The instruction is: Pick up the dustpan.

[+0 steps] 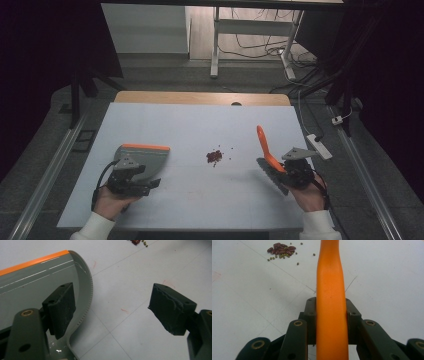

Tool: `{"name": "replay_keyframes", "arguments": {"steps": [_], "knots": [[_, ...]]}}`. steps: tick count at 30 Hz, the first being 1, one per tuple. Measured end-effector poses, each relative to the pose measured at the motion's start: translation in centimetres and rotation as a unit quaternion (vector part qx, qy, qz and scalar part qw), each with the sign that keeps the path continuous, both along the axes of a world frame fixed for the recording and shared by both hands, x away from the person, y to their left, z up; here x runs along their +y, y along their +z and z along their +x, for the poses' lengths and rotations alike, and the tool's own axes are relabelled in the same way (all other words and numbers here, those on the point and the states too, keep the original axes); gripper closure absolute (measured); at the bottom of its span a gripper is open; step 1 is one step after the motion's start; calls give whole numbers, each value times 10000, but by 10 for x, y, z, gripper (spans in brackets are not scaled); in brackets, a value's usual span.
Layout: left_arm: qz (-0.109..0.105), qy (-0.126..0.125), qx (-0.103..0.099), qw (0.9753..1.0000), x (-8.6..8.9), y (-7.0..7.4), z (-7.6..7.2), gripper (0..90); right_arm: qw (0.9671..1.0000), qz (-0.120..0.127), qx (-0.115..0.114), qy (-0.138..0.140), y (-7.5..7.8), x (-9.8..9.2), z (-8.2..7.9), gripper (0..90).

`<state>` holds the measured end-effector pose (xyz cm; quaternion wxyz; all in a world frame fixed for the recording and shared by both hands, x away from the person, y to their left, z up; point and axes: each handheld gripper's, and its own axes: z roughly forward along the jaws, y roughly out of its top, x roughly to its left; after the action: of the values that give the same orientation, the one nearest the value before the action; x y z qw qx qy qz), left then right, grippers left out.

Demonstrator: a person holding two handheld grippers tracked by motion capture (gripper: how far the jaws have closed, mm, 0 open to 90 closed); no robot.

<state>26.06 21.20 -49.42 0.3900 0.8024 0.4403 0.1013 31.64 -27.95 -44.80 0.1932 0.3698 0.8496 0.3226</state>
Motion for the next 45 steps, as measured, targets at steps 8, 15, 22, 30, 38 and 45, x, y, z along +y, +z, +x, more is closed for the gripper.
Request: {"name": "replay_keyframes", "arguments": {"steps": [8, 15, 22, 30, 38, 45], "knots": [[-38, -29, -17, 10000, -3, 3, 1, 213, 9999, 69, -95, 4, 3, -1, -3, 704], [-105, -211, -61, 9997, -7, 8, -7, 212, 9999, 123, -89, -40, 2, 3, -4, 704], [-106, -224, -37, 9997, -6, 8, -3, 211, 9999, 74, -78, -16, 0, 7, -3, 704], [-94, -334, -50, 9994, -8, 18, 6, 211, 9998, 90, -112, -116, 0, 5, -1, 704], [-45, -201, 77, 9998, -12, 25, 6, 211, 9997, 112, -174, -86, 3, 6, 0, 704], [137, 133, 299, 9994, -15, 31, 8, 212, 9999, 91, -128, -61, 1, 7, -1, 704]]}}
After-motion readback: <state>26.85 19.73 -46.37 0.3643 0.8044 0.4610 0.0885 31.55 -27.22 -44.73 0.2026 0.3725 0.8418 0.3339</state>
